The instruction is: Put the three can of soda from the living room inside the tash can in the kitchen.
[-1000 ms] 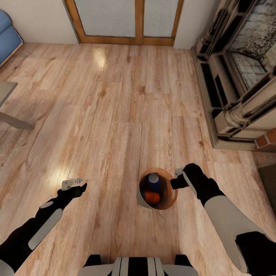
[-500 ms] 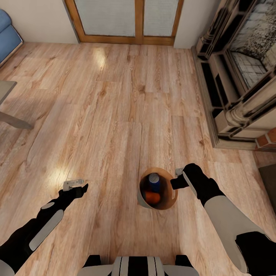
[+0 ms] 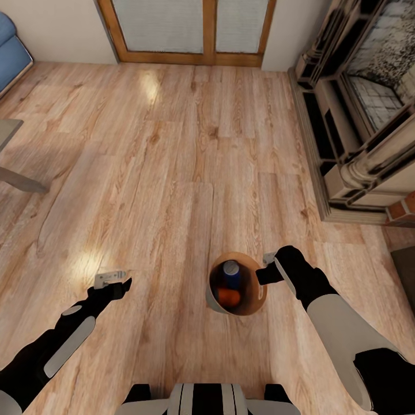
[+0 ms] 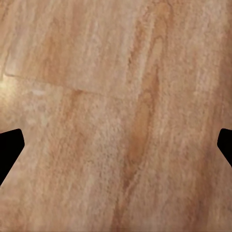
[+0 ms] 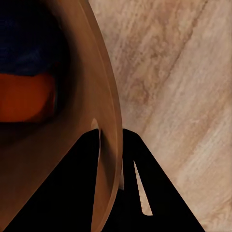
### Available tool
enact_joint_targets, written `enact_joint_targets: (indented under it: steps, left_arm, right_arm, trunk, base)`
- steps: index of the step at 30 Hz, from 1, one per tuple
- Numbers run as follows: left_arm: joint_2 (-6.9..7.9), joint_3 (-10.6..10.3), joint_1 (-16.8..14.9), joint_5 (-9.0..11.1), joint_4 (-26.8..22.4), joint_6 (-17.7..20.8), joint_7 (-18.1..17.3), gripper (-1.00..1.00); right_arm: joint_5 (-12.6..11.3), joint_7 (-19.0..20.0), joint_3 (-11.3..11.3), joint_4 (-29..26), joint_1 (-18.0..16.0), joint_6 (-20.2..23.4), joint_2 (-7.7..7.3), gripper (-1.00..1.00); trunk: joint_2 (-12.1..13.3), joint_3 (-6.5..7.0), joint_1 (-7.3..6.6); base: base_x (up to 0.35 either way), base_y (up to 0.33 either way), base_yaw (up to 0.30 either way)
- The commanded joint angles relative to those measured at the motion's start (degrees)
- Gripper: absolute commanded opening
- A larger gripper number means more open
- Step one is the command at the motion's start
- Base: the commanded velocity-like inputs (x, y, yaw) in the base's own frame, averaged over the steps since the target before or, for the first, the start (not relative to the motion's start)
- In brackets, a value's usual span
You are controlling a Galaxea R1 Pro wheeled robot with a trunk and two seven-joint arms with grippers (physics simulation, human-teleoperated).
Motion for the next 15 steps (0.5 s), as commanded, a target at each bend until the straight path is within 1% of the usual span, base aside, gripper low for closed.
enact_joint_targets:
  steps: [1,9,15]
  left_arm:
    - [0.00,0.00,0.00,0.00,0.09,0.00,0.00,1.00]
    - [0.00,-0.01,0.00,0.00,0.23,0.00,0.00,1.00]
    - [0.00,-0.08,0.00,0.00,0.28,0.00,0.00,1.00]
  right_arm:
    - [-1.52,0.38,-0.03,0.00,-0.01,0.14,0.02,-1.00]
    - [-1.55,0.38,-0.03,0.00,-0.01,0.14,0.02,-1.00]
    - [-1.50,0.38,-0.02,0.03,-0.01,0.14,0.02,-1.00]
  trunk:
    - [0.00,0.00,0.00]
    - [0.00,0.00,0.00]
    - [-2.41,-1.07,1.31]
  base:
    - [0.000,0.000,0.000]
    - [0.000,0.000,0.000]
    - [0.000,0.000,0.000]
